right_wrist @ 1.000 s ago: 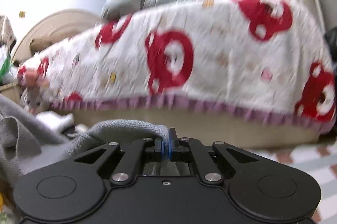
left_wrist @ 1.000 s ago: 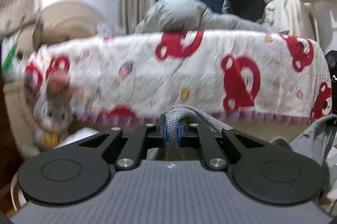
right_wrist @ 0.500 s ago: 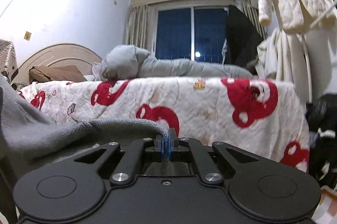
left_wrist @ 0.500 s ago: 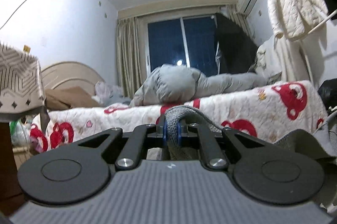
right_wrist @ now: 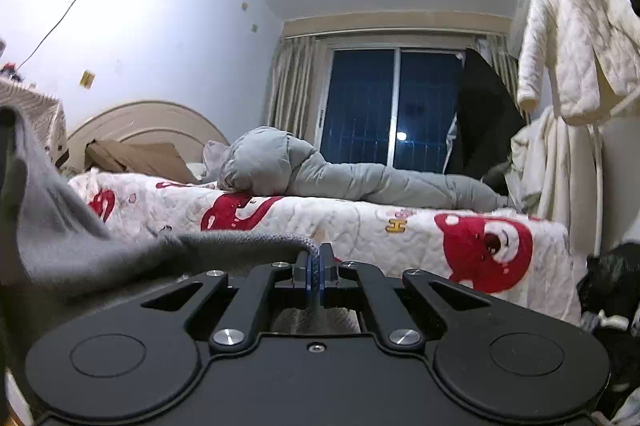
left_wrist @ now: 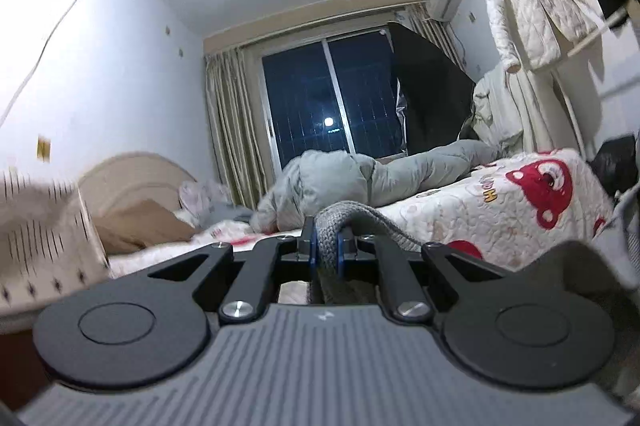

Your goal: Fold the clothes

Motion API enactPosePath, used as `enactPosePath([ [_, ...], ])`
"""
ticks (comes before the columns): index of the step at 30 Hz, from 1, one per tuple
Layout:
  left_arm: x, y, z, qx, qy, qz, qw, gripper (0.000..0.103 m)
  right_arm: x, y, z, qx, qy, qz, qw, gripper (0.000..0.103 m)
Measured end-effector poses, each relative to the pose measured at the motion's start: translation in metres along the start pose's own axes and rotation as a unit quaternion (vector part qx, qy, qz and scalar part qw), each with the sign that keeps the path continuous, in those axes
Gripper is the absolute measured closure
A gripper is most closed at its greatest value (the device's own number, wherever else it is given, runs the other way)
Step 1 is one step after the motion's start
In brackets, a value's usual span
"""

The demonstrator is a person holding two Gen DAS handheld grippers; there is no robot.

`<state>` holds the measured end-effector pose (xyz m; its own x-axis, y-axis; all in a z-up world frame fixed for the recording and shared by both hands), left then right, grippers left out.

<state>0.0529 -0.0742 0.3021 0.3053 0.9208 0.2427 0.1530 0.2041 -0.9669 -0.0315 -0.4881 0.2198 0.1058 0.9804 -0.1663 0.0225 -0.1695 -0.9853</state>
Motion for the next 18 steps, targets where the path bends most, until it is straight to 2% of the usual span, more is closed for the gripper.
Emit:
enactPosePath([
  [2, 0.000, -0.009, -0.004, 0.001, -0.002, -0.019, 0.9998, 0.094, -0.002, -0.001, -0.008, 0.007, -0.003, 0.006, 1.000, 0.100],
  [6, 0.013, 0.032, -0.079, 0.040, 0.000, -0.039, 0.9984, 0.094, -0.005, 0.015, -0.065, 0.047, -0.024, -0.003, 0.999, 0.100],
  [9, 0.037, 0.087, -0.171, 0.085, -0.025, -0.008, 0.9961, 0.094, -0.004, 0.036, -0.137, 0.087, -0.014, -0.008, 0.996, 0.100],
  [11, 0.046, 0.125, -0.222, 0.104, -0.058, -0.011, 0.9928, 0.093, 0.000, 0.054, -0.194, 0.113, -0.015, -0.006, 0.993, 0.100],
  [12, 0.048, 0.147, -0.247, 0.125, -0.061, -0.022, 0.9900, 0.085, 0.005, 0.063, -0.214, 0.111, -0.020, -0.008, 0.994, 0.097],
  [13, 0.049, 0.177, -0.262, 0.158, -0.073, -0.020, 0.9846, 0.081, 0.010, 0.073, -0.232, 0.106, -0.026, -0.012, 0.994, 0.092],
  [14, 0.050, 0.206, -0.276, 0.191, -0.085, -0.017, 0.9778, 0.067, 0.019, 0.085, -0.248, 0.128, -0.039, -0.020, 0.991, 0.085],
  [15, 0.050, 0.236, -0.290, 0.224, -0.096, -0.014, 0.9698, 0.063, 0.028, 0.101, -0.256, 0.179, -0.041, -0.038, 0.982, 0.073],
  [16, 0.051, 0.266, -0.304, 0.256, -0.108, -0.011, 0.9605, 0.063, 0.040, 0.115, -0.257, 0.207, -0.045, -0.054, 0.976, 0.070],
  [17, 0.048, 0.295, -0.299, 0.283, -0.090, 0.019, 0.9548, 0.063, 0.057, 0.132, -0.248, 0.221, -0.066, -0.057, 0.971, 0.061],
  [18, 0.042, 0.317, -0.288, 0.294, -0.065, 0.045, 0.9525, 0.063, 0.074, 0.149, -0.236, 0.233, -0.090, -0.056, 0.967, 0.046],
])
Point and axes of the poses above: each gripper's, at about its wrist camera, not at the fingertips, and z roughly against the way its jaws point, x to its left, y to its underside, the point moved 7 cm from there along -z, roughly the way its jaws point, and after that the axes turned 4 degrees about x, right-handed, at the moved point
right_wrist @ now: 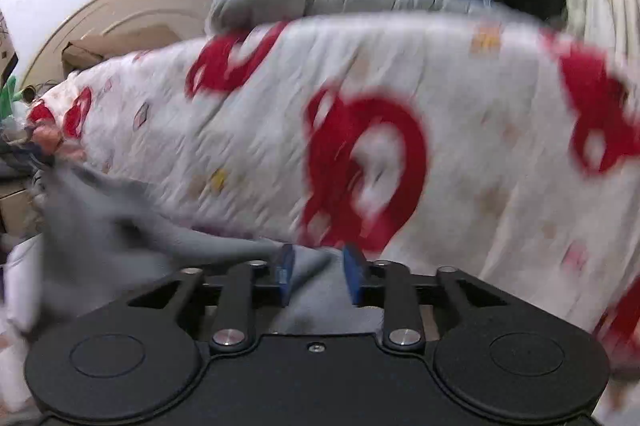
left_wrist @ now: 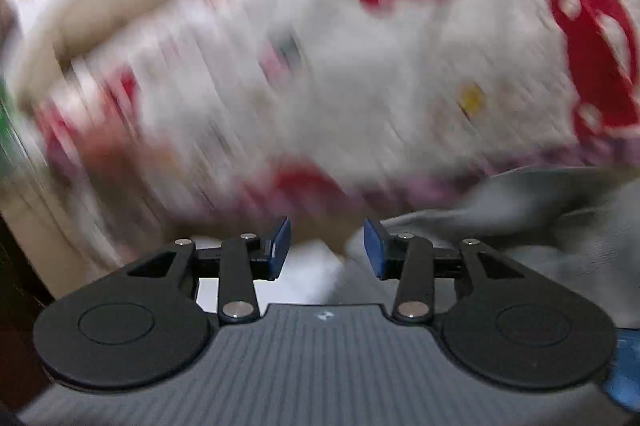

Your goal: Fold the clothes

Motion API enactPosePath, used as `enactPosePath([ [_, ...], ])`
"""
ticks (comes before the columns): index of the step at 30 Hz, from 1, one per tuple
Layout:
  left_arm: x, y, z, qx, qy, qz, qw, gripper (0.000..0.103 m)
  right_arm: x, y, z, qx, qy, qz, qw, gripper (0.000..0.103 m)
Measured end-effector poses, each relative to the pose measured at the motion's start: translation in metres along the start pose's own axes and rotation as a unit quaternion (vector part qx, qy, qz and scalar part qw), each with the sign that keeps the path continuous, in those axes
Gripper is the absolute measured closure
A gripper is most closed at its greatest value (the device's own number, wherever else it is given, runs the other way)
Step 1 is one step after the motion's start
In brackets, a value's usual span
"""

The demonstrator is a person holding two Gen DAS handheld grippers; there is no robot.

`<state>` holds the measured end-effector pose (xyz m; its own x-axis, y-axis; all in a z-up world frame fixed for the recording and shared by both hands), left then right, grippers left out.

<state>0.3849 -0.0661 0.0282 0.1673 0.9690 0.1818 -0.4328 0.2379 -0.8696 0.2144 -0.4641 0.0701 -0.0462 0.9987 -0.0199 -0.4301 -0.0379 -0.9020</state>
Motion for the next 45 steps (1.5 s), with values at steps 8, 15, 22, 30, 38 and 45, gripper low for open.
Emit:
enactPosePath([
  [8, -0.040, 0.188, 0.059, 0.092, 0.124, -0.007, 0.9879, 0.064, 0.064, 0.201, -0.013, 0.149, -0.118, -0.103, 0.976, 0.040],
  [15, -0.055, 0.249, 0.117, 0.125, 0.160, 0.041, 0.9783, 0.063, 0.047, 0.276, -0.020, 0.249, -0.137, -0.350, 0.893, 0.040],
  [22, -0.054, 0.286, 0.135, 0.158, 0.169, 0.069, 0.9705, 0.063, 0.065, 0.308, -0.009, 0.274, -0.141, -0.394, 0.866, 0.039],
  [30, -0.039, 0.318, 0.108, 0.224, 0.160, 0.169, 0.9463, 0.062, 0.083, 0.316, -0.031, 0.279, -0.118, -0.388, 0.870, 0.038],
  [38, -0.042, 0.313, 0.120, 0.215, 0.174, 0.146, 0.9498, 0.062, 0.054, 0.220, 0.015, 0.118, -0.076, -0.233, 0.962, 0.094],
  [45, -0.049, 0.321, 0.116, 0.232, 0.190, 0.159, 0.9407, 0.062, -0.021, 0.223, 0.020, 0.162, 0.047, -0.177, 0.970, 0.095],
])
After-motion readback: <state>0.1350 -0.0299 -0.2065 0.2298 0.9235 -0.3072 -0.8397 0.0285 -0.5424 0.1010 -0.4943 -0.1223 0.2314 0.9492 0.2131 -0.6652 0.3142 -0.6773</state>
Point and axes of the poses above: each gripper's, at about its wrist camera, not at the fingertips, and z roughly against the way its jaws point, x to its left, y to its underside, the point moved 7 cm from there along -z, roughly the way its jaws point, and after that the axes turned 4 degrees about x, right-handed, at the moved point
